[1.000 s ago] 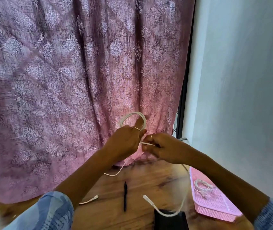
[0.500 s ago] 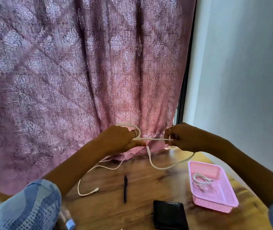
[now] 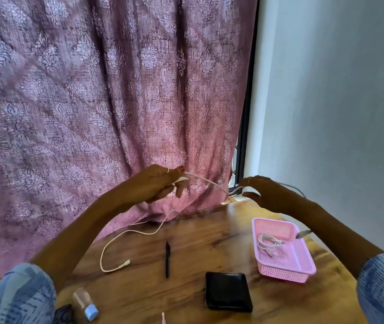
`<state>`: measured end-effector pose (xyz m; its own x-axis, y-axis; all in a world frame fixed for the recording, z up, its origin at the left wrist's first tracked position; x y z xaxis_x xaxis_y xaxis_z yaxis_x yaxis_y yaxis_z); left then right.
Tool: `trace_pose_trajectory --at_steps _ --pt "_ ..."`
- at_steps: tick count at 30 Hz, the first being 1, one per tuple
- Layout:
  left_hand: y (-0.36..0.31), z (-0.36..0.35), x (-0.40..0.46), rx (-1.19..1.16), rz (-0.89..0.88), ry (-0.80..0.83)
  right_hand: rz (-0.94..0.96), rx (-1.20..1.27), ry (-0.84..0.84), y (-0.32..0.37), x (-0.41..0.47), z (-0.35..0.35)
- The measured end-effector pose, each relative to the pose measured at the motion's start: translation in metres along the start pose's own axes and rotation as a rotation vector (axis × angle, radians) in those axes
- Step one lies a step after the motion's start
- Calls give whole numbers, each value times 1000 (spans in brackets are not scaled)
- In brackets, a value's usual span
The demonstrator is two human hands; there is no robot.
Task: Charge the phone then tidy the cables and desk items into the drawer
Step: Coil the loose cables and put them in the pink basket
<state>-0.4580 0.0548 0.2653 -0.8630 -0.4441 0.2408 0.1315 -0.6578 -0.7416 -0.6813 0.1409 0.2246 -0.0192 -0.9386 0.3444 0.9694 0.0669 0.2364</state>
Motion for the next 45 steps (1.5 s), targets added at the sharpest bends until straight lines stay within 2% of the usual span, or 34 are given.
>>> trace_pose_trajectory --at_steps 3,5,9,15,22,27,29,31,33,37,42,45 --pt "-8 -10 -5 -311 10 -27 -35 107 -5 -9 -3 -4" --pt "-14 -19 -5 -497 5 -39 -33 132 52 -11 -7 -12" --pt "-29 -37 2 -705 -14 -46 -84 246 189 -15 -19 -34" --pt "-66 -59 20 -939 -47 -63 -171 497 346 -15 -40 -55" --pt "-93 -84 34 -1154 -115 -91 -160 768 385 6 -68 -52" --pt "-91 -98 48 -1136 16 -187 -196 1131 590 5 -97 -51" --pt "-86 -99 53 -1065 107 -251 -206 1222 481 -7 -96 -34" --pt "-83 -100 57 -1011 162 -289 -169 1205 270 -17 -89 -7" --pt "-85 -103 60 -987 183 -299 -158 1212 124 -18 -83 16" --pt "-91 -113 67 -977 185 -282 -196 1397 -108 -16 -75 42" --pt "-101 -121 70 -1045 153 -230 -162 1121 -298 -13 -73 58" --pt "-114 -127 70 -1150 83 -140 -169 1066 -342 -11 -73 57"
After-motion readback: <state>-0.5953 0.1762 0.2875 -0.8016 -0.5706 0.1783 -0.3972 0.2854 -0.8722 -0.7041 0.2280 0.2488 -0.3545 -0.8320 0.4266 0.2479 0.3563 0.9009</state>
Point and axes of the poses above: each hand's wrist, its own x-axis towards the middle knuckle, its own z-axis out of the back of the hand, y = z × x, the point moved 7 cm from there along x, towards the middle knuckle, and after that the axes turned 4 degrees about x, right-handed, at the moved point
